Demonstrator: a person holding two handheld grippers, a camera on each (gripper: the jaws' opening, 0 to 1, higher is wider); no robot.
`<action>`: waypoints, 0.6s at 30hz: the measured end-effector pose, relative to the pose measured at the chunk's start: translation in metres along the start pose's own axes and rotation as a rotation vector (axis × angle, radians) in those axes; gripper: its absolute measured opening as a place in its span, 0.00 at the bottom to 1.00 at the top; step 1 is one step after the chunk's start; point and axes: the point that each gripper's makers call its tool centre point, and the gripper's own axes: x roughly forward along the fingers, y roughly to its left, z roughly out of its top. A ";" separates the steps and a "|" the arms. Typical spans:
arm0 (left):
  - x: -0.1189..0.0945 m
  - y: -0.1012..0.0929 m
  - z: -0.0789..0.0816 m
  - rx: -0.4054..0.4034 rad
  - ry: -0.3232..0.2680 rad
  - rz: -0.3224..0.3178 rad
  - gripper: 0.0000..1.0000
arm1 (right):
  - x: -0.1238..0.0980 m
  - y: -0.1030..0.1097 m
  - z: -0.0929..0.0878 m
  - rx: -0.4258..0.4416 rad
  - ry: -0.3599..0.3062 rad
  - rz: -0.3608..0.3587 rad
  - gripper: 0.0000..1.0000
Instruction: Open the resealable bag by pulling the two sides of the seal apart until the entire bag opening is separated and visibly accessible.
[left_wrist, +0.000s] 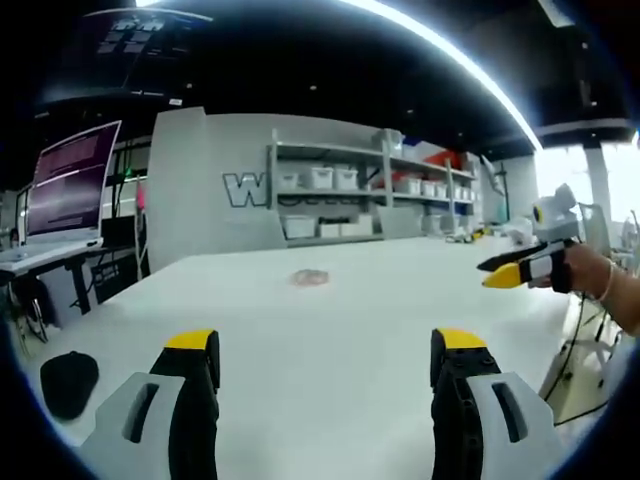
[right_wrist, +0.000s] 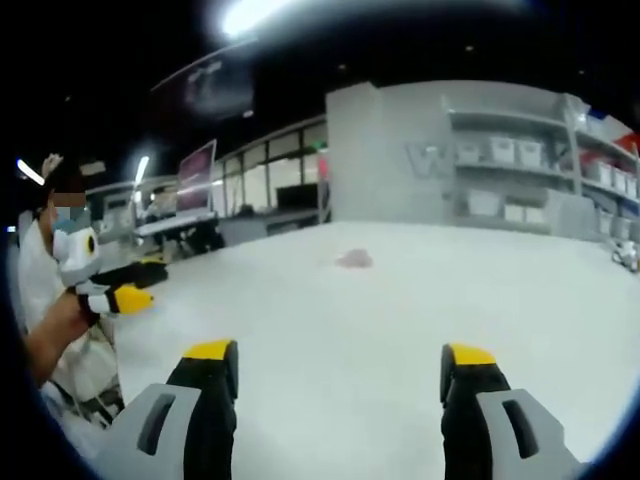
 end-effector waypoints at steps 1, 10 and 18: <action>0.000 0.000 0.000 0.001 0.000 0.000 0.85 | 0.001 0.001 0.000 -0.002 0.000 0.001 0.84; -0.003 0.000 0.001 0.002 -0.002 0.001 0.85 | 0.007 0.003 0.005 -0.005 -0.003 0.007 0.84; -0.004 0.000 0.001 0.003 -0.001 0.002 0.84 | 0.015 0.005 0.010 -0.010 -0.007 0.014 0.84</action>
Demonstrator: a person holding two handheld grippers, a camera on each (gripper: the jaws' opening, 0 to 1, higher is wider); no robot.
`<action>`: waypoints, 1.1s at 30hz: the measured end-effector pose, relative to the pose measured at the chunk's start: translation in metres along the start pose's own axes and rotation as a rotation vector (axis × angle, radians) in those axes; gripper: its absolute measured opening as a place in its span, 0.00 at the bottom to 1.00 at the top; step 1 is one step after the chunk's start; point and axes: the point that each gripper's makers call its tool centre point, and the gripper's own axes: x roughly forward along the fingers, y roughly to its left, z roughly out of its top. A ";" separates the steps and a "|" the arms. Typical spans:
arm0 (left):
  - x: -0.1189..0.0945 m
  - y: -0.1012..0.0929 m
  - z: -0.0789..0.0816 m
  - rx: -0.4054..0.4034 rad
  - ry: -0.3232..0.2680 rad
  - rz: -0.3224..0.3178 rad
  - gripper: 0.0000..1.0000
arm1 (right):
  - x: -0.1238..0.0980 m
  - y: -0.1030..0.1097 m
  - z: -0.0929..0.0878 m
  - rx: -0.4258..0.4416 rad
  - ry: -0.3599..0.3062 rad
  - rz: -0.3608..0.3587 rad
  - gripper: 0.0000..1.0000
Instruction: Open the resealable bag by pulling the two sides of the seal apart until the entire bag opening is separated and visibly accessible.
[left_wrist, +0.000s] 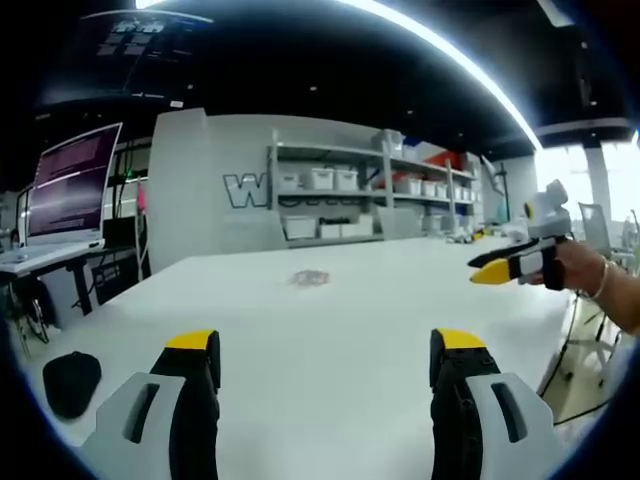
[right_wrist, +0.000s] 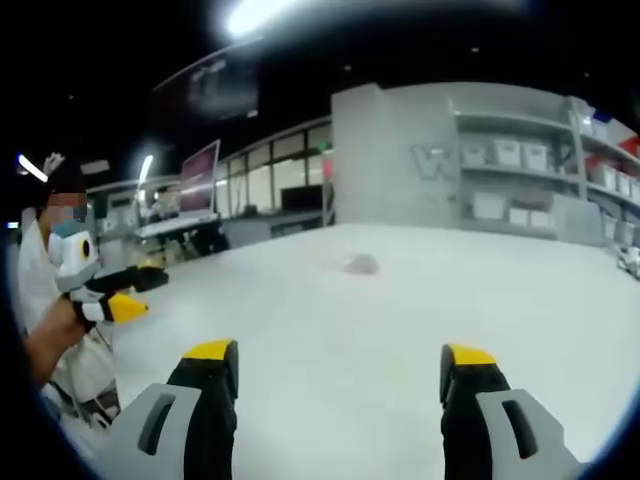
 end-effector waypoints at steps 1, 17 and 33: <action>0.000 0.000 0.000 0.000 0.000 0.001 0.84 | 0.001 0.000 0.000 0.000 0.001 0.001 0.84; -0.001 0.003 -0.002 -0.001 0.005 0.004 0.84 | 0.020 -0.002 0.005 0.005 0.009 0.005 0.84; -0.002 0.005 -0.003 0.002 0.011 0.004 0.83 | 0.037 0.002 0.006 0.011 0.023 0.017 0.83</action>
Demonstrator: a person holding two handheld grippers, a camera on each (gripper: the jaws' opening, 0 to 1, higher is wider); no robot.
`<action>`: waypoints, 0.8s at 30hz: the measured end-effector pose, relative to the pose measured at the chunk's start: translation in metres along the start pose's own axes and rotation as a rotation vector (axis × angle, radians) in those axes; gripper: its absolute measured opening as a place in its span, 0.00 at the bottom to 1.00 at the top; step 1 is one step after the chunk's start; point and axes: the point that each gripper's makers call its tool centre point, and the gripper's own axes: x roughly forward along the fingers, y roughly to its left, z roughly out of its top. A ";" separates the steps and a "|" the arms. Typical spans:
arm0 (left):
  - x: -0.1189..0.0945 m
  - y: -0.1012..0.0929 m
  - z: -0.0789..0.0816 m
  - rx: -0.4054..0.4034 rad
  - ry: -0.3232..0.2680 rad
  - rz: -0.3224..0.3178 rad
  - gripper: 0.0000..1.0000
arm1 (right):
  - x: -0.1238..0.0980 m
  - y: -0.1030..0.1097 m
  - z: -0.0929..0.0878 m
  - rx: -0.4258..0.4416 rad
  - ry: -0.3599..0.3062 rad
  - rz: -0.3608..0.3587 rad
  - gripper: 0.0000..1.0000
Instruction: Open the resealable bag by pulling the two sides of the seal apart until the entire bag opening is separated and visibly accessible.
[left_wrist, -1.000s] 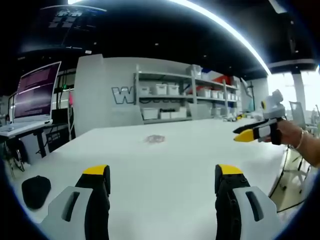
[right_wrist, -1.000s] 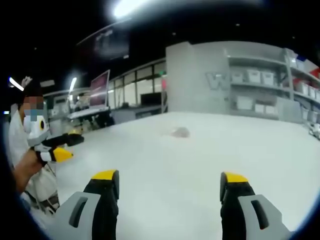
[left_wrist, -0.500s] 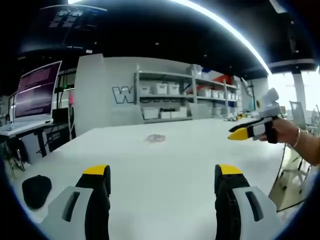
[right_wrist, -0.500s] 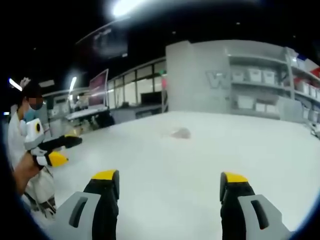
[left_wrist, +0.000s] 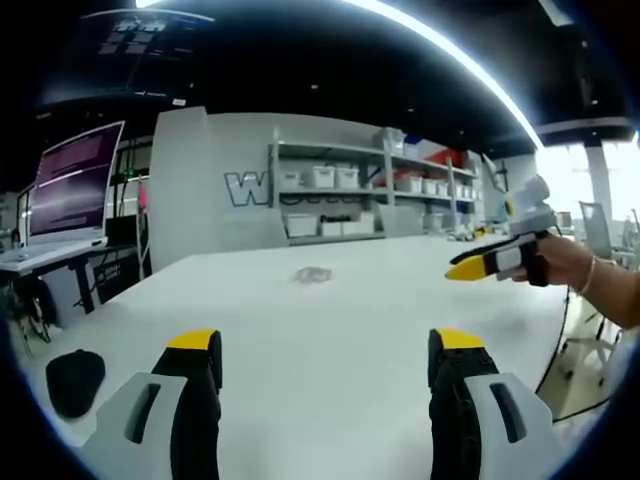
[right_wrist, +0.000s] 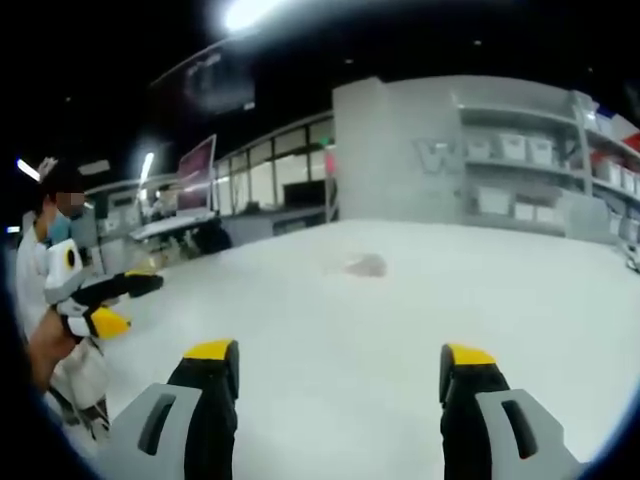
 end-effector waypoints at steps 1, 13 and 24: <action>0.000 0.000 0.000 0.000 0.000 0.001 0.83 | 0.001 0.000 0.000 0.000 0.001 0.000 0.83; 0.002 -0.003 0.000 0.008 0.010 -0.011 0.83 | 0.015 -0.004 0.013 -0.014 0.003 0.010 0.83; 0.004 -0.003 0.001 0.015 0.013 -0.016 0.83 | 0.031 -0.002 0.015 -0.012 0.015 0.029 0.83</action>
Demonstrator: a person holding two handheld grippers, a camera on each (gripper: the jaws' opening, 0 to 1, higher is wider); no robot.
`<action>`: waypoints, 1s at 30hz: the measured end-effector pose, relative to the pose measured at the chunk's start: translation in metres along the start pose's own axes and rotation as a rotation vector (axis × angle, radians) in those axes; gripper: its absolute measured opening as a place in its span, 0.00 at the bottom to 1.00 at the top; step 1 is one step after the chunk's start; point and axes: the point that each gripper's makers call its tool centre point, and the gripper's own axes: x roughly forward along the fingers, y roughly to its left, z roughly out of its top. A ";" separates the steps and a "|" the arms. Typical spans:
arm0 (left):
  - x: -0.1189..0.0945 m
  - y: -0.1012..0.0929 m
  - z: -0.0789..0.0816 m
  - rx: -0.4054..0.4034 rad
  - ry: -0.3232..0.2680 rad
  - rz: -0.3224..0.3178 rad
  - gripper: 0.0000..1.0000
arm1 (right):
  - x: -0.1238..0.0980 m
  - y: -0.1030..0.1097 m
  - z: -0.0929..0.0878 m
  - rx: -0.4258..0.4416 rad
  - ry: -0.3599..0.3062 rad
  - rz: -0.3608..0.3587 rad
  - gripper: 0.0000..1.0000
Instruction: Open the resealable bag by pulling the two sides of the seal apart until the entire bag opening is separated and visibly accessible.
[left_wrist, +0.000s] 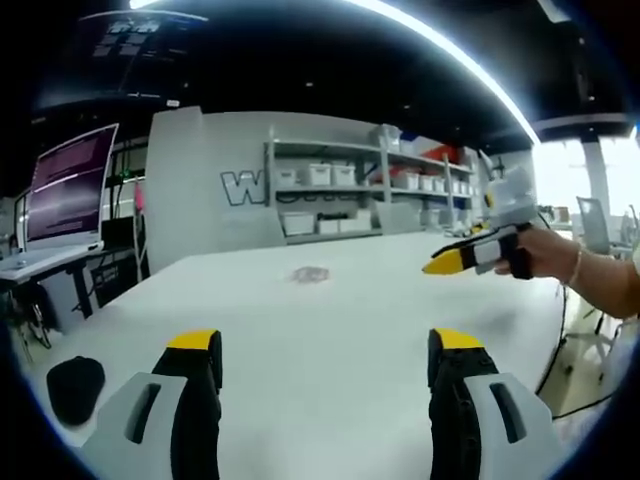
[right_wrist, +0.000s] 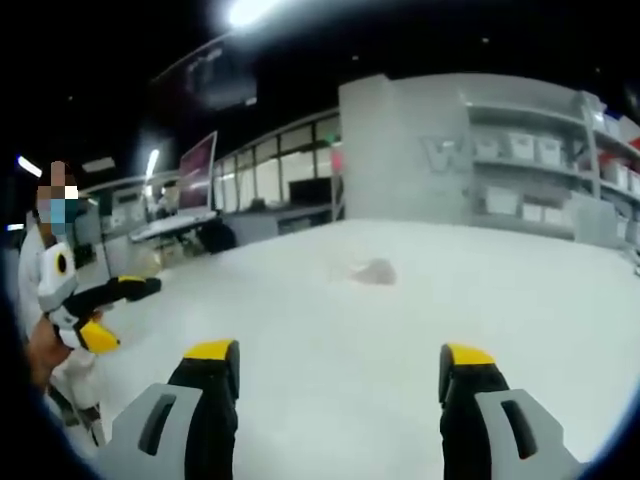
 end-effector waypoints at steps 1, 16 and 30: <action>0.000 0.000 0.000 0.000 0.000 -0.001 0.83 | 0.001 0.000 0.000 0.000 0.001 0.000 0.83; -0.004 0.006 -0.002 -0.009 -0.004 0.011 0.83 | 0.016 0.002 -0.004 -0.008 0.025 0.001 0.82; -0.005 0.009 -0.005 -0.014 -0.004 0.020 0.83 | 0.027 0.006 -0.004 -0.029 0.039 0.007 0.80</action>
